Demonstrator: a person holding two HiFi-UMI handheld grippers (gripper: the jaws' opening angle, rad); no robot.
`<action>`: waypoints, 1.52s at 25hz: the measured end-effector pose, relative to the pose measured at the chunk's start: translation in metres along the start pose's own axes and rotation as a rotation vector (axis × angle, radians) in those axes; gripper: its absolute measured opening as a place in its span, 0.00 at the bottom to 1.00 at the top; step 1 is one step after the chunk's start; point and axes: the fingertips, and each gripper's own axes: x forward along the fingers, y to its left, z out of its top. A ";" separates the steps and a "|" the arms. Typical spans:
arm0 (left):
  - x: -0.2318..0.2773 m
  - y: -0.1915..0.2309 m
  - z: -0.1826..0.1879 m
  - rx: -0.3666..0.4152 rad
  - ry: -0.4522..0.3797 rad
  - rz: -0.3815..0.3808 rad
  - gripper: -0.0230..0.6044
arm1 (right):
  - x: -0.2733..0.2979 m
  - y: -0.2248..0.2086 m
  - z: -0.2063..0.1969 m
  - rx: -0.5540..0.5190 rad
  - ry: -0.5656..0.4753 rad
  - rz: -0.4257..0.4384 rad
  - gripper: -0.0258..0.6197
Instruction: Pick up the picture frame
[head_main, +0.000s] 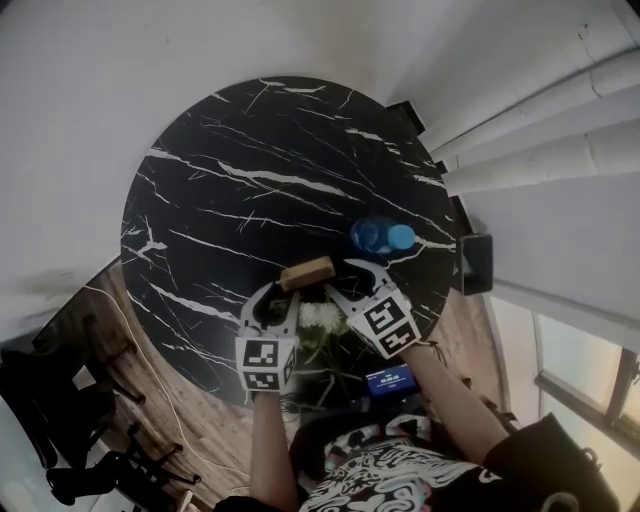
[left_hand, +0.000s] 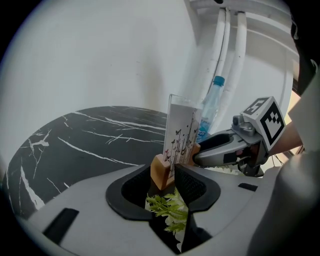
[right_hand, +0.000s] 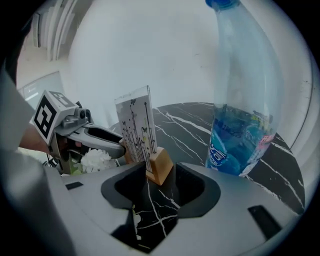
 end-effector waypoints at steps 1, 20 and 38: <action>0.002 0.000 -0.002 0.000 0.007 0.000 0.26 | 0.002 -0.001 -0.001 -0.018 0.005 -0.013 0.27; 0.014 0.003 -0.004 -0.064 0.019 0.008 0.25 | 0.016 0.003 0.002 -0.069 0.008 0.002 0.26; -0.003 -0.003 0.019 -0.039 -0.008 0.027 0.25 | -0.003 0.007 0.022 -0.050 -0.012 -0.017 0.25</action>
